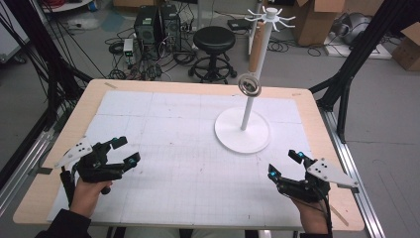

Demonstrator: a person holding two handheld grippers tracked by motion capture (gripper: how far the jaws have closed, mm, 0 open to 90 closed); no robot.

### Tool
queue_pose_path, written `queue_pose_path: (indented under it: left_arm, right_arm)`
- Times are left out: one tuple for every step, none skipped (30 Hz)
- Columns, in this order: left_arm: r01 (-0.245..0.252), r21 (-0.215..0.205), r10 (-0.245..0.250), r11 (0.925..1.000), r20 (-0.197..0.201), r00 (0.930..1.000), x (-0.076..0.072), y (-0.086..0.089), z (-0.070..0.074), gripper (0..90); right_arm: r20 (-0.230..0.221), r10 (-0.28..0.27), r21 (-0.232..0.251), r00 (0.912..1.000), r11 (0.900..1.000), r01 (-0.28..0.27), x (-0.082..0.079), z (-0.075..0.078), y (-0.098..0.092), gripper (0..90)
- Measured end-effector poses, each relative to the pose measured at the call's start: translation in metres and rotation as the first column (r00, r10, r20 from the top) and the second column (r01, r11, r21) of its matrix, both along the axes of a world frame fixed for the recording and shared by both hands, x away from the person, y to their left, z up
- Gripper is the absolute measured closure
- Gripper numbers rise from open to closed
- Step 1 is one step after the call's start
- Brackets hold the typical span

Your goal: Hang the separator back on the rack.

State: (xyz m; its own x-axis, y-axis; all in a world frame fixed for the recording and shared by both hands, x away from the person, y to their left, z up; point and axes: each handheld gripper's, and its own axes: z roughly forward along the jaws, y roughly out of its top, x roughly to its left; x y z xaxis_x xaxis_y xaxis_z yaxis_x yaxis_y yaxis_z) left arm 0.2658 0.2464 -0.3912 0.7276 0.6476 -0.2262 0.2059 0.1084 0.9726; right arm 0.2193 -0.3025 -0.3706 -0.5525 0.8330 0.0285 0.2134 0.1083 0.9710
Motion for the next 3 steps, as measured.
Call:
queue_pose_path:
  left_arm:
    - [0.000,0.001,0.000,1.0000,0.001,1.0000,0.0001,0.0001,0.0000,15.1]
    - [0.001,0.001,-0.001,1.0000,0.001,1.0000,0.0002,0.0002,-0.0001,15.1]
    - [0.000,0.000,0.000,1.0000,0.000,1.0000,0.0002,0.0001,-0.0001,15.1]
  right_arm:
    - [0.002,0.000,-0.001,1.0000,1.000,0.000,0.0001,0.0001,-0.0004,16.7]
    - [0.001,0.000,-0.001,1.0000,1.000,0.000,0.0001,0.0000,-0.0006,16.6]
    - [0.001,-0.001,0.000,1.0000,1.000,0.001,0.0001,-0.0001,-0.0007,16.7]
